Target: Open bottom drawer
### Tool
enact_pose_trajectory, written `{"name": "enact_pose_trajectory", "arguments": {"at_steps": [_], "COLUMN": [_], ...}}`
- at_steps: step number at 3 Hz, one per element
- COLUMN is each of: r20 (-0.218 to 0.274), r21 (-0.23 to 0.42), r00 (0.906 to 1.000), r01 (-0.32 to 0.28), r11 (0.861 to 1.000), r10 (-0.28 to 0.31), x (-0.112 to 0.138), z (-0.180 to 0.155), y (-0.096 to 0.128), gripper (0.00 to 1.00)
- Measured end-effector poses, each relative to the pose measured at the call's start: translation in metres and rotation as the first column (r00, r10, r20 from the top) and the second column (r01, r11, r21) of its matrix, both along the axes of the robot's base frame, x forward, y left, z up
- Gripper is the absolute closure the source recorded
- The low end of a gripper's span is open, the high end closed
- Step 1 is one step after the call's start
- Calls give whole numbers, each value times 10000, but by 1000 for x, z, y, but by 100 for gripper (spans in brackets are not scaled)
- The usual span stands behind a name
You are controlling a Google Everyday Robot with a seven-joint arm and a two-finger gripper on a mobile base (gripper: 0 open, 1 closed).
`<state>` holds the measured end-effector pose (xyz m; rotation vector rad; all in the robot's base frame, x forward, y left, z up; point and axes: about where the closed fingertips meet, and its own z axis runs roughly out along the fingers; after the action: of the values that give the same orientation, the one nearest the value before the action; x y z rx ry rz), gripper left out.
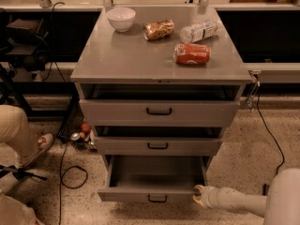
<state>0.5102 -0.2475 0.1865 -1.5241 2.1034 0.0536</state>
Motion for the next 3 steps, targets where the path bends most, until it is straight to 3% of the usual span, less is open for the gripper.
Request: {"name": "enact_pose_trajectory", "arguments": {"at_steps": [1, 2, 3], "r20": [-174, -176, -341], "r21": [255, 258, 494], "r00": [9987, 9987, 9948], "r01": [488, 491, 973], "r11": [9985, 9985, 9940], "r10": [-484, -487, -957], "x": [-24, -24, -49], "z": [-8, -3, -10], "y": [0, 0, 1], "gripper": [100, 100, 100]}}
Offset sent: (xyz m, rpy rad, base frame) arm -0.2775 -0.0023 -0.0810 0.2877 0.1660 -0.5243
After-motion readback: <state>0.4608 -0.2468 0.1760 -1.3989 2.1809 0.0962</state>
